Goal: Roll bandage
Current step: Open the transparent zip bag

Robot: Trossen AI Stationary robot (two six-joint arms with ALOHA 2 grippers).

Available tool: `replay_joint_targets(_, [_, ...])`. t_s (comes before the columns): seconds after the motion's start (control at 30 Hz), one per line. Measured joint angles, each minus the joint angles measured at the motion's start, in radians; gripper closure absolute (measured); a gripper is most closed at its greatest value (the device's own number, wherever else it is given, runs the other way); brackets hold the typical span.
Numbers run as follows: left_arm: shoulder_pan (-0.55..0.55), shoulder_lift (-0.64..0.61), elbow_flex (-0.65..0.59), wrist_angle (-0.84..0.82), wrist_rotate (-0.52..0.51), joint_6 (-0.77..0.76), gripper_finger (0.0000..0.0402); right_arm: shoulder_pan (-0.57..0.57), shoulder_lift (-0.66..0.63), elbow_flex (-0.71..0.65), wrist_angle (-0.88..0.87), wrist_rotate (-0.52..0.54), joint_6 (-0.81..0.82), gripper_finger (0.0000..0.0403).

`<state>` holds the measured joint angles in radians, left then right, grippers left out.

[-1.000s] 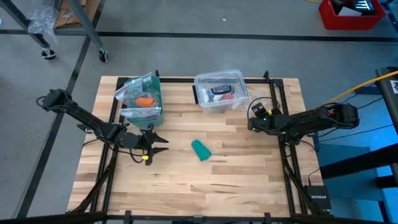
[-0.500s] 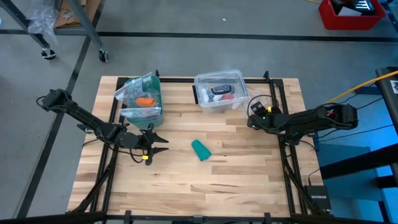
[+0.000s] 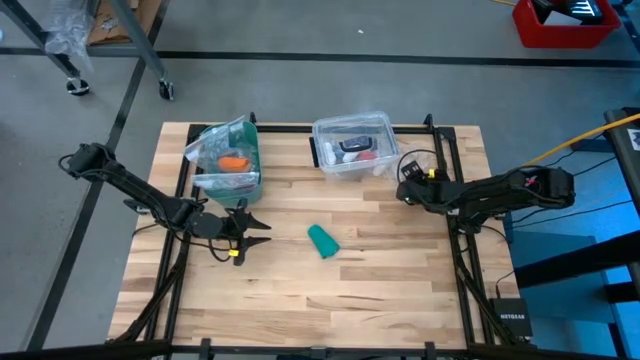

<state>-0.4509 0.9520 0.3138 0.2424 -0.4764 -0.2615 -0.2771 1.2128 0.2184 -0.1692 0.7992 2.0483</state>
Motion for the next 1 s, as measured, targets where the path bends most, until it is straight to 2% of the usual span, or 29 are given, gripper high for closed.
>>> replay_joint_targets(0.33, [0.0,0.0,0.0,0.0,0.0,0.003,0.026,0.0,0.051,0.001,0.122,-0.013,-0.007,0.0269])
replay_joint_targets(0.63, [0.0,0.0,0.0,0.0,0.0,0.007,0.026,0.0,0.074,0.0,0.229,0.042,-0.036,0.0274])
replay_joint_targets(0.73, [0.0,0.0,0.0,0.0,0.0,0.007,0.026,0.0,0.075,0.0,0.229,0.048,-0.055,0.0301])
replay_joint_targets(0.9, [0.0,0.0,0.0,0.0,0.0,0.007,0.026,0.0,0.075,-0.001,0.225,0.078,-0.064,0.0386])
replay_joint_targets(1.0, [0.0,0.0,0.0,0.0,0.0,0.007,0.026,0.0,0.076,-0.002,0.229,0.086,-0.077,0.039])
